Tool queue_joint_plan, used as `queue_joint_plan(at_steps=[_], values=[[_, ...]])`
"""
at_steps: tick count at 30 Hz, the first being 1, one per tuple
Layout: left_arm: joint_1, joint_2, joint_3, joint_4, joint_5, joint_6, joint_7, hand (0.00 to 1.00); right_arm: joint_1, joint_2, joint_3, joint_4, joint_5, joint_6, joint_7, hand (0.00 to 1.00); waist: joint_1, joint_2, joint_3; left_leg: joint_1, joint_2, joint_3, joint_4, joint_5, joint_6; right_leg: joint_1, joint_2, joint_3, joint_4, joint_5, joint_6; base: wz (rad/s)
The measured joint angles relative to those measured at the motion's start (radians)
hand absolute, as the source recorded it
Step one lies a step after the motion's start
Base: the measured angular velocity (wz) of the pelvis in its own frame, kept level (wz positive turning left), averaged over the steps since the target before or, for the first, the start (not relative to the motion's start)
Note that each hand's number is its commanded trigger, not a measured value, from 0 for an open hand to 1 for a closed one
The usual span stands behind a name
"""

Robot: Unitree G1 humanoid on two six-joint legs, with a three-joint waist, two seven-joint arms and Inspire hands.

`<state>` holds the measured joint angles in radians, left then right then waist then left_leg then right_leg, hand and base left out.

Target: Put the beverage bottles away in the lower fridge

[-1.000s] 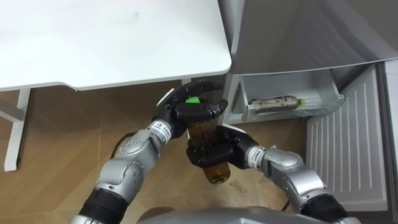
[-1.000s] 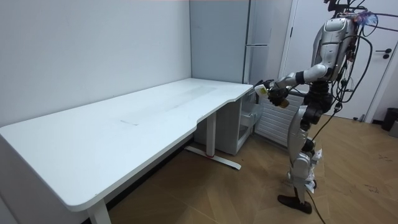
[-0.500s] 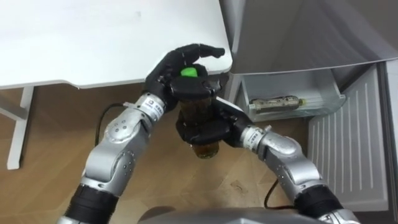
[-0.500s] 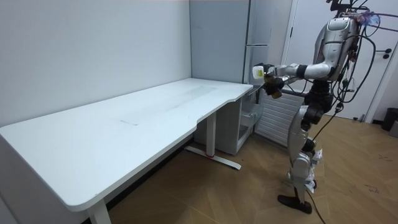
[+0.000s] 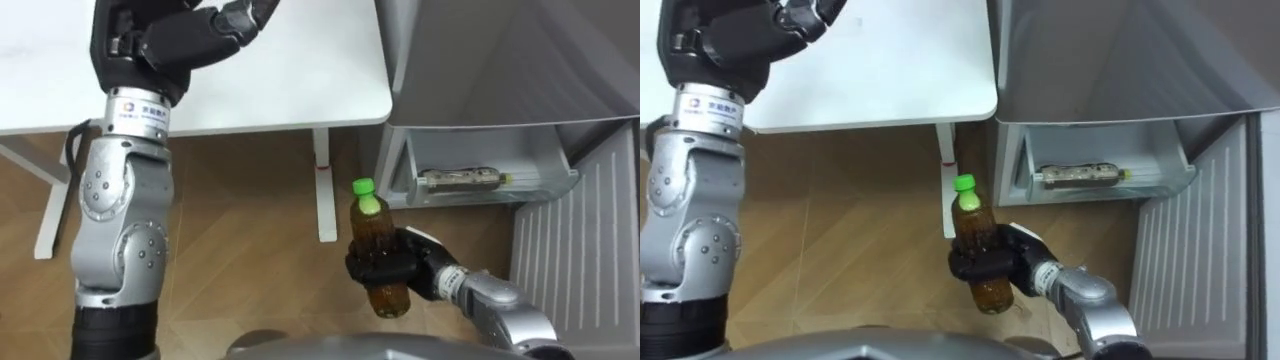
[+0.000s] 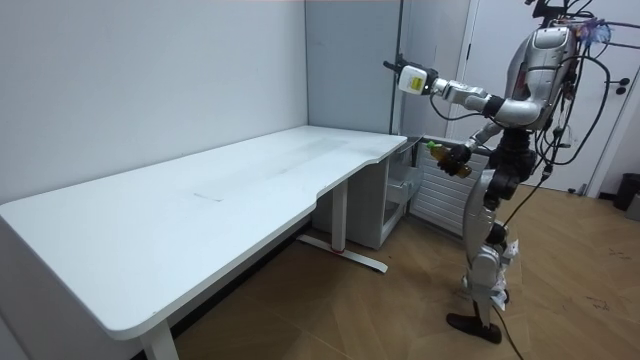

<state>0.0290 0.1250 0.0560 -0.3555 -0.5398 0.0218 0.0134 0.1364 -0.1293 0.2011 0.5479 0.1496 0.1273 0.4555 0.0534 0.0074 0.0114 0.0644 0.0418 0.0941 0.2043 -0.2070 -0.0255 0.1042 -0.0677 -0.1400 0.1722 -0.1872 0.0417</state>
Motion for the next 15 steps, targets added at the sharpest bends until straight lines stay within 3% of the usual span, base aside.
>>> queue_joint_plan(at_steps=[15], values=[[0.029,0.001,0.003,0.002,0.008,0.000,0.033,0.00,0.003,-0.003,-0.018,0.000,0.002,0.000,-0.029,1.00,0.026,-0.007,-0.0024,0.012,0.000,0.001,-0.007,0.000,0.000,0.008,-0.001,0.001,-0.003,0.000,0.001,0.00]])
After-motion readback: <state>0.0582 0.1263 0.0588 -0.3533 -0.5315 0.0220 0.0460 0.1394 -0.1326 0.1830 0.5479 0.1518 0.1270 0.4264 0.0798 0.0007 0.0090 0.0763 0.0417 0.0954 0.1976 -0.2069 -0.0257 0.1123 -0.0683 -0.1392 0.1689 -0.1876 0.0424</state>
